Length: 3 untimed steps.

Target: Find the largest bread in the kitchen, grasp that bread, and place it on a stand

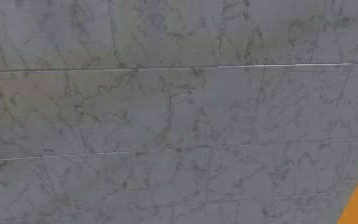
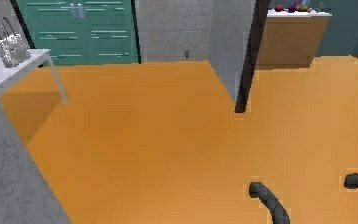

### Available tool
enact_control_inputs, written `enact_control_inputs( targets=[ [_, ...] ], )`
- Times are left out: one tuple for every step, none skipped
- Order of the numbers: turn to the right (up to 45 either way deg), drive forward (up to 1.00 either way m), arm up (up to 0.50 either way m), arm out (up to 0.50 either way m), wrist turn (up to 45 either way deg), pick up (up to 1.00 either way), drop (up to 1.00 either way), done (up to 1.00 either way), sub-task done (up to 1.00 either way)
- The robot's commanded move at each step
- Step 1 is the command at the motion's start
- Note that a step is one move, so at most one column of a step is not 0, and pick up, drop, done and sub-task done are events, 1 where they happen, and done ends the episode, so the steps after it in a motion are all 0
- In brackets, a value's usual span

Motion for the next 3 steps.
enact_control_inputs(
  targets=[
    [-3.0,0.0,0.0,0.0,0.0,0.0,0.0,0.0,0.0],
    [0.0,0.05,0.0,0.0,0.0,0.0,0.0,0.0,0.0],
    [45.0,0.0,0.0,0.0,0.0,0.0,0.0,0.0,0.0]
  ],
)
